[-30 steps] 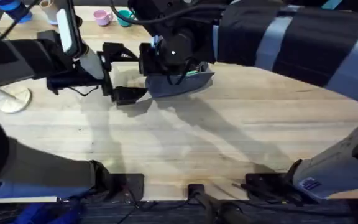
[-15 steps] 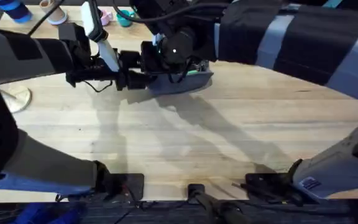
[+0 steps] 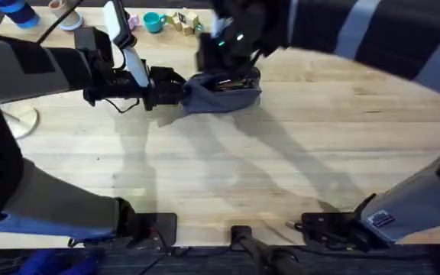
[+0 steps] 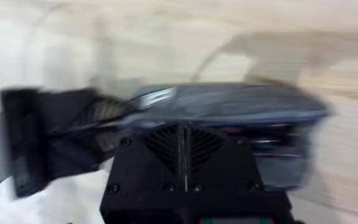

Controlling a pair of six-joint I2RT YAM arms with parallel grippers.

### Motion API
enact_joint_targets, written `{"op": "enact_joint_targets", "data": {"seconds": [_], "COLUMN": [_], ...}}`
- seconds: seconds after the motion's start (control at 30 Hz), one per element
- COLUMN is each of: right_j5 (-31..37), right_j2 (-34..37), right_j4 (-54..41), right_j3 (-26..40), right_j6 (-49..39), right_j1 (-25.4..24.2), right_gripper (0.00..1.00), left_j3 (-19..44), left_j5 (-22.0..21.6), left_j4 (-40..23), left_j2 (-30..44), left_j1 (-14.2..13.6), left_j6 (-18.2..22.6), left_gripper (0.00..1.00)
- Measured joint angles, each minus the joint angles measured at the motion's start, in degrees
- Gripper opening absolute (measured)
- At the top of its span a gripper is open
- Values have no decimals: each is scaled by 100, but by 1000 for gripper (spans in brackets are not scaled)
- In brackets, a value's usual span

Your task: Unzip the bag, pick up the pens from the table one at a time and place them inside, then zip the bag closed.

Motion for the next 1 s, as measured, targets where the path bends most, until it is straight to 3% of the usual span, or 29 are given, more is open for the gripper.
{"op": "enact_joint_targets", "data": {"seconds": [0.2,0.4,0.57,0.8,0.83,0.87,1.0], "right_j5": [89,-145,-215,-274,-276,-288,-448], "right_j2": [-15,-15,-73,-794,-948,-1066,-1398], "right_j4": [-325,-339,-346,-346,-346,-346,-350], "right_j3": [16,16,16,16,17,20,81], "right_j6": [-500,-854,-1076,-1214,-1217,-1222,-1240], "right_j1": [-918,-1410,-1478,-1082,-990,-909,-531], "right_gripper": [31,31,34,32,67,181,763], "left_j3": [-14,-14,-14,-14,-14,-16,-14], "left_j5": [-66,-74,-74,-74,-74,-74,-74], "left_j4": [4,0,0,0,0,0,0], "left_j2": [25,26,25,25,25,25,25], "left_j1": [0,0,0,0,0,0,0], "left_j6": [-4,-18,-20,-20,-20,-20,-20], "left_gripper": [46,46,46,46,46,46,46]}}
